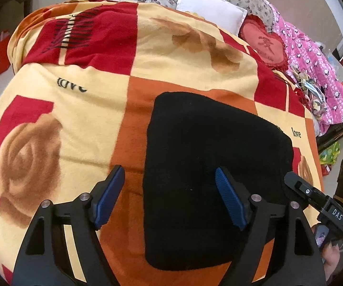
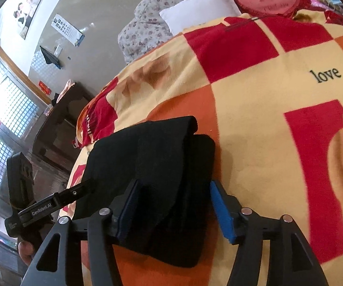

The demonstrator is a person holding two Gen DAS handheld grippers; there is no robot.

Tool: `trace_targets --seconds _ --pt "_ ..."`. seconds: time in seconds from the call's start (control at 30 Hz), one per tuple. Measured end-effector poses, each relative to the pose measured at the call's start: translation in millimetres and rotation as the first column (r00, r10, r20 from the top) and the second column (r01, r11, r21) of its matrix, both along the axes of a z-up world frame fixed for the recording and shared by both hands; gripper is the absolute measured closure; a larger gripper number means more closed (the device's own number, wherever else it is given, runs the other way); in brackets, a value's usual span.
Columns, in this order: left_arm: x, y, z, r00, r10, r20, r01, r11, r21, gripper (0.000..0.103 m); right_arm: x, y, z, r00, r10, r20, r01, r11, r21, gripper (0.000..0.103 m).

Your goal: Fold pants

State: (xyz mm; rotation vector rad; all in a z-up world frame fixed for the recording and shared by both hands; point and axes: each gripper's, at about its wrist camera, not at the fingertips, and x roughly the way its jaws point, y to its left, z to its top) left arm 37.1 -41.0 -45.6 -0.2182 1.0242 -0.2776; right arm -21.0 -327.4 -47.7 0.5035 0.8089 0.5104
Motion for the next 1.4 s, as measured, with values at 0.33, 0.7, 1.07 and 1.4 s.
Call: trace_targets --seconds 0.33,0.7,1.07,1.4 --pt "8.6 -5.5 -5.8 1.0 -0.026 -0.008 0.025 0.999 -0.023 0.019 18.2 3.7 -6.8 0.999 0.034 -0.021 -0.033 0.998 0.053 0.034" --pt "10.2 -6.6 -10.8 1.0 -0.016 -0.011 0.016 1.0 -0.026 0.01 18.2 13.6 -5.6 0.999 0.045 0.023 -0.045 0.999 -0.006 0.028" --pt "0.6 -18.4 -5.0 0.998 -0.057 0.023 0.057 0.998 -0.01 0.028 7.7 15.0 0.5 0.997 0.021 0.077 -0.017 0.999 -0.046 0.05" --pt "4.1 -10.5 25.7 0.997 -0.052 0.056 0.053 0.998 -0.02 0.051 9.6 21.6 37.3 0.986 0.051 0.159 -0.04 0.997 -0.072 0.06"
